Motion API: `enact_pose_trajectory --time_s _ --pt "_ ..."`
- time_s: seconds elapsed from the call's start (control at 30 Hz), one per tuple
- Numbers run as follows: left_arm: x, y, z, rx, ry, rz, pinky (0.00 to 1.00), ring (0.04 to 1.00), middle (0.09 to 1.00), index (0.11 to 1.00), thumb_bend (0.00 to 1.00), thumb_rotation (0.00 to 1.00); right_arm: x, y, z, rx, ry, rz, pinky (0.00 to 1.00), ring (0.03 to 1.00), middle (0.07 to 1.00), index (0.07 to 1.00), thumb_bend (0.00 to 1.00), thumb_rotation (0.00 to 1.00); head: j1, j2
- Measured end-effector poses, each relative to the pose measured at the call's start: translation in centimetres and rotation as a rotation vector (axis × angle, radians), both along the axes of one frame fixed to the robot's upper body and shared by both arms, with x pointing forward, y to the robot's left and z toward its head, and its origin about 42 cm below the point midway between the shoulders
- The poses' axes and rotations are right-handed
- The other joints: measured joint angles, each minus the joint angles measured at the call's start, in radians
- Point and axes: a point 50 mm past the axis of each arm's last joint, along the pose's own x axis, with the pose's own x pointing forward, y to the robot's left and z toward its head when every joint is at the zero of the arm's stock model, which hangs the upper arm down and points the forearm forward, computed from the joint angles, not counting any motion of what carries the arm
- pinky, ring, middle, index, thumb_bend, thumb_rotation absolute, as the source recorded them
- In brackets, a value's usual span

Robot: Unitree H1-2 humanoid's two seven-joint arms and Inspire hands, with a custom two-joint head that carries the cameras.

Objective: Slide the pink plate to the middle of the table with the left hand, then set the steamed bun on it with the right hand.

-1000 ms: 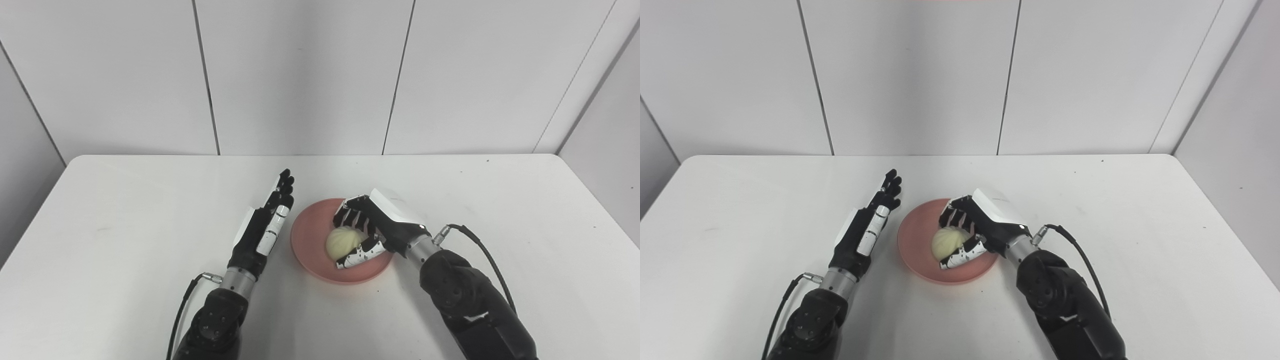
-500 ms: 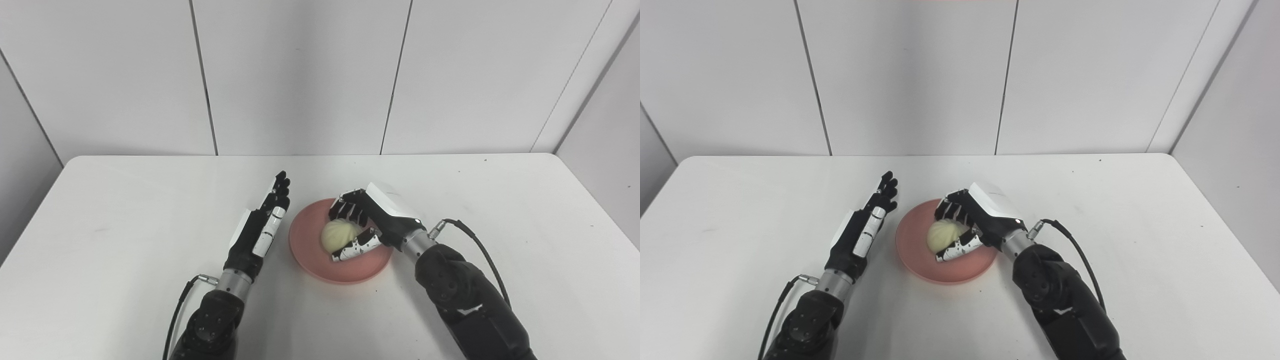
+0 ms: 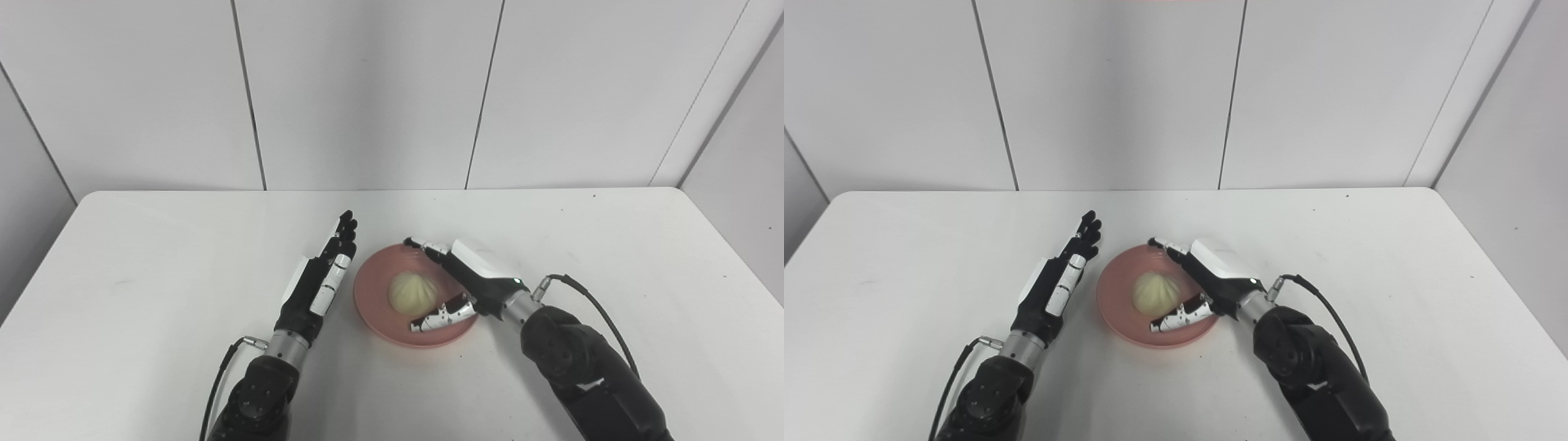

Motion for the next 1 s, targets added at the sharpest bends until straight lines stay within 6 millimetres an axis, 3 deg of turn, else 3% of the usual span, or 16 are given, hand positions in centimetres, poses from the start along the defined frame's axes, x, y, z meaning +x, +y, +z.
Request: enact_pose_trajectory --time_s 0.37,0.47,0.57,0.63,0.83,1.0 --pt "0.0 0.1 0.0 0.002 -0.001 0.003 0.96 0.996 1.000 1.000 0.61 1.00 -1.9 -2.1 -1.4 0.104 -0.061 -0.040 0.88 0.999 1.000 0.959 0.71 0.31 0.018 0.009" --pt "0.0 0.2 -0.1 0.005 0.001 0.005 0.97 0.999 1.000 1.000 0.61 1.00 -2.8 -3.3 -2.5 0.242 -0.106 -0.071 0.87 1.000 1.000 0.995 0.68 0.49 0.041 0.008" --pt "0.1 0.4 -0.2 0.004 0.004 0.008 0.98 1.000 1.000 1.000 0.63 1.00 -3.1 -4.0 -3.9 0.384 -0.120 -0.120 0.93 1.000 1.000 1.000 0.70 0.64 0.061 0.005" --pt "0.1 0.5 -0.1 0.007 0.004 0.007 0.98 1.000 1.000 1.000 0.63 1.00 -2.9 -4.4 -4.4 0.495 -0.145 -0.158 0.94 1.000 1.000 1.000 0.70 0.66 0.074 0.002" --pt "0.5 0.9 -0.2 0.006 0.008 0.009 1.00 1.000 1.000 1.000 0.64 1.00 -2.9 -4.4 -4.3 0.696 -0.251 -0.191 0.99 1.000 1.000 1.000 0.67 0.83 0.129 -0.005" --pt "0.6 1.2 -0.3 0.001 0.013 0.004 1.00 1.000 1.000 1.000 0.66 1.00 -2.8 -4.4 -4.3 0.827 -0.260 -0.224 0.99 1.000 1.000 1.000 0.64 0.82 0.150 -0.005"
